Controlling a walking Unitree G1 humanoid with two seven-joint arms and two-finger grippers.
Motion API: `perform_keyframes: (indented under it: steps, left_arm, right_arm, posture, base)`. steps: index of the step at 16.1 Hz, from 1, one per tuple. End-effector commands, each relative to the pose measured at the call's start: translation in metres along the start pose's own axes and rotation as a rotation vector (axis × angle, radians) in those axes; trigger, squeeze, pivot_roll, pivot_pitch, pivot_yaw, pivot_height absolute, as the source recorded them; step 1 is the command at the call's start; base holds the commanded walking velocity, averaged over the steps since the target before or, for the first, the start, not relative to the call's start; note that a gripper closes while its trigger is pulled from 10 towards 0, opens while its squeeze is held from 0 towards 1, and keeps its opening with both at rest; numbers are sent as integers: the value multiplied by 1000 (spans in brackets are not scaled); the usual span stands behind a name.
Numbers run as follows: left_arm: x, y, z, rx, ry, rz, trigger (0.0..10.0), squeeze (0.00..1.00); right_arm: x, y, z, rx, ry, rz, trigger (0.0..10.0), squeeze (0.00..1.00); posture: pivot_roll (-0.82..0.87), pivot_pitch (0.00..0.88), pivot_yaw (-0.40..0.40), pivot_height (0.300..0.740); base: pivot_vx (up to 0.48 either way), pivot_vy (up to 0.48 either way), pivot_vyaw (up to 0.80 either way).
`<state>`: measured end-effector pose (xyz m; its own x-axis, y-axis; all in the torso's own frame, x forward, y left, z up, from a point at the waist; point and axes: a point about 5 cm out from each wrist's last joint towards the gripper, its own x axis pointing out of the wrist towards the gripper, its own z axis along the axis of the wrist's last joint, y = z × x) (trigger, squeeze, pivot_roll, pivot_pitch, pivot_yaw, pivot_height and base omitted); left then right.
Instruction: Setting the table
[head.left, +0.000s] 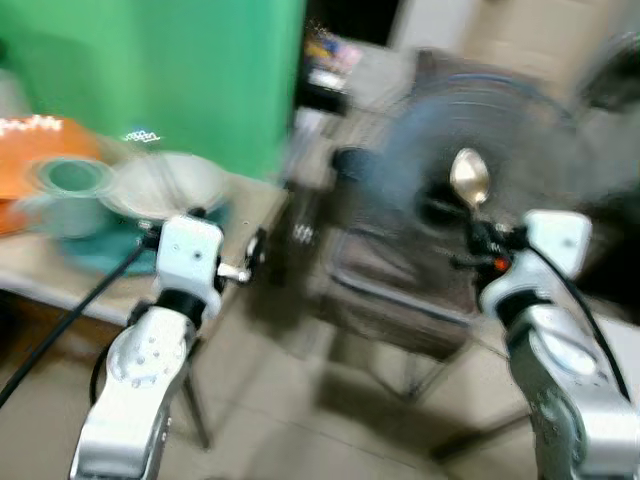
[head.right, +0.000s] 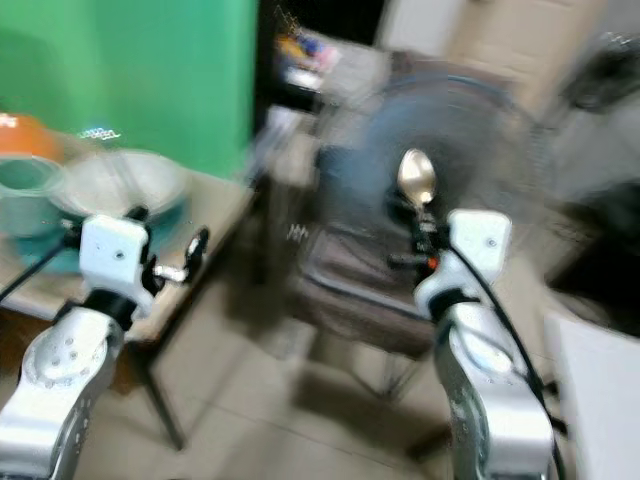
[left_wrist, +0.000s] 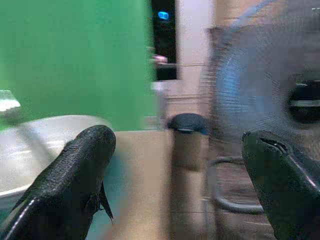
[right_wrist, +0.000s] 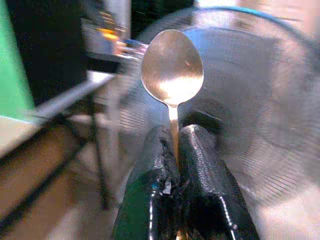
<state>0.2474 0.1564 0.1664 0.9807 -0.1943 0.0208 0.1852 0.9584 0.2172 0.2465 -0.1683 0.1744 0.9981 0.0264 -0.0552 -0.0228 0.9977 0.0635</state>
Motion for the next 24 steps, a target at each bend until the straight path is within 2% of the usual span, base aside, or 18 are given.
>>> perform_keyframes:
  steps: [1,3,5,10,13,15,16,17,18,19,20,21,22,23,24]
  left_arm:
    - [4,-3,5,-5,-19,-30,10000,0]
    - [6,-8,6,-60,-18,-45,10000,0]
    - [7,-9,4,-90,-9,-31,10000,0]
    - [12,-10,3,-92,25,-57,10000,0]
    - [14,-8,5,-129,30,-9,10000,0]
    - [15,-5,4,-109,28,10,10000,0]
    - [17,-1,4,-93,0,75,10000,0]
    - [18,4,7,-106,-41,163,10000,0]
    - [18,6,8,-108,-58,198,10000,0]
    - [18,4,5,-133,-26,220,10000,0]
    - [19,-2,4,-159,16,142,10000,0]
    - [18,-10,4,-261,31,-15,10000,0]
    - [15,-13,7,-322,11,-51,10000,0]
    - [14,-14,8,-322,4,-39,10000,0]
    - [13,-17,8,-320,3,-72,10000,0]
  right_arm:
    - [3,-5,0,2,12,-32,10000,0]
    - [2,-1,10,-18,-21,-24,10000,0]
    - [1,2,12,0,-26,-8,10000,0]
    - [1,7,16,-4,-39,17,10000,0]
    - [2,5,18,-10,-51,1,10000,0]
    - [6,6,18,-14,-61,-2,10000,0]
    - [9,5,20,-67,-77,-22,10000,0]
    - [9,3,21,-72,-73,-28,10000,0]
    - [9,3,20,-67,-67,-33,10000,0]
    - [10,3,19,-42,-66,-36,10000,0]
    - [12,4,18,-20,-66,-35,10000,0]
    - [14,5,18,-28,-68,-46,10000,0]
    - [13,5,19,-29,-73,-46,10000,0]
    - [12,5,19,-25,-74,-46,10000,0]
    - [12,4,18,-21,-72,-49,10000,0]
  posture:
    - [75,0,-164,740]
    - [48,0,-150,740]
    - [44,0,-135,740]
    - [32,0,-123,740]
    - [45,0,-135,740]
    - [47,0,-137,740]
    - [43,0,-131,740]
    - [44,0,-134,740]
    - [47,0,-135,740]
    - [54,0,-140,740]
    - [58,0,-144,740]
    - [49,0,-133,740]
    - [46,0,-132,740]
    - [50,0,-133,740]
    - [58,0,-137,740]
  base:
    - [0,0,-756]
    - [0,0,-769]
    - [0,0,-778]
    - [0,0,-798]
    - [0,0,-796]
    - [0,0,-788]
    - [0,0,-756]
    - [0,0,-763]
    - [0,0,-763]
    - [0,0,-763]
    - [0,0,-763]
    - [0,0,-763]
    - [0,0,-763]
    - [0,0,-763]
    - [0,0,-763]
